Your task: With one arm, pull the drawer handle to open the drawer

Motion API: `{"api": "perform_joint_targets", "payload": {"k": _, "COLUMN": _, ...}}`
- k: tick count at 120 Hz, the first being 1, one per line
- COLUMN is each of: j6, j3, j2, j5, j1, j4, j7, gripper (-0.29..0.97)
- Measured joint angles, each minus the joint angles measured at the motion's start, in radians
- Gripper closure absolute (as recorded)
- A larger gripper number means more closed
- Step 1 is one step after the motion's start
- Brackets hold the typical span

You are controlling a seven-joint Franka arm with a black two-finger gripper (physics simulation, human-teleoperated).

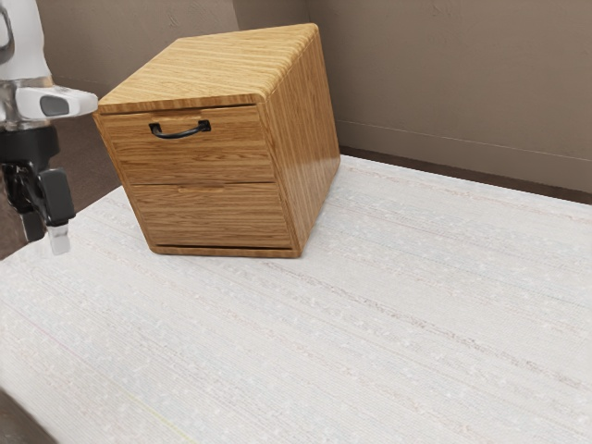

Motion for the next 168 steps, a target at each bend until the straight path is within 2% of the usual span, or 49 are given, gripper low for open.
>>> {"api": "perform_joint_targets", "payload": {"k": 11, "j6": 0.103, "j3": -0.072, "j2": 0.003, "j5": 0.002, "j1": 0.001, "j4": -0.001, "j7": 0.105, "gripper": 0.00}}
{"api": "perform_joint_targets", "payload": {"k": 30, "j6": 0.206, "j3": -0.084, "j2": 0.010, "j5": 0.038, "j1": 0.028, "j4": 0.028, "j7": 0.252, "gripper": 0.00}}
{"api": "perform_joint_targets", "payload": {"k": 42, "j6": 0.290, "j3": -0.127, "j2": 0.088, "j5": 0.069, "j1": 0.115, "j4": 0.100, "j7": 0.371, "gripper": 0.00}}
{"api": "perform_joint_targets", "payload": {"k": 52, "j6": 0.386, "j3": -0.142, "j2": 0.117, "j5": 0.096, "j1": 0.151, "j4": 0.125, "j7": 0.464, "gripper": 0.00}}
{"api": "perform_joint_targets", "payload": {"k": 72, "j6": 0.568, "j3": -0.157, "j2": 0.224, "j5": 0.132, "j1": 0.137, "j4": 0.187, "j7": 0.632, "gripper": 0.01}}
{"api": "perform_joint_targets", "payload": {"k": 82, "j6": 0.624, "j3": -0.171, "j2": 0.277, "j5": 0.136, "j1": 0.116, "j4": 0.242, "j7": 0.701, "gripper": 0.06}}
{"api": "perform_joint_targets", "payload": {"k": 108, "j6": 0.710, "j3": -0.181, "j2": 0.350, "j5": 0.138, "j1": 0.189, "j4": 0.306, "j7": 0.848, "gripper": 0.24}}
{"api": "perform_joint_targets", "payload": {"k": 116, "j6": 0.728, "j3": -0.186, "j2": 0.376, "j5": 0.123, "j1": 0.195, "j4": 0.329, "j7": 0.887, "gripper": 0.27}}
{"api": "perform_joint_targets", "payload": {"k": 136, "j6": 0.755, "j3": -0.187, "j2": 0.393, "j5": 0.034, "j1": 0.235, "j4": 0.338, "j7": 0.967, "gripper": 0.32}}
{"api": "perform_joint_targets", "payload": {"k": 168, "j6": 0.771, "j3": -0.188, "j2": 0.411, "j5": -0.027, "j1": 0.236, "j4": 0.324, "j7": 1.054, "gripper": 0.43}}
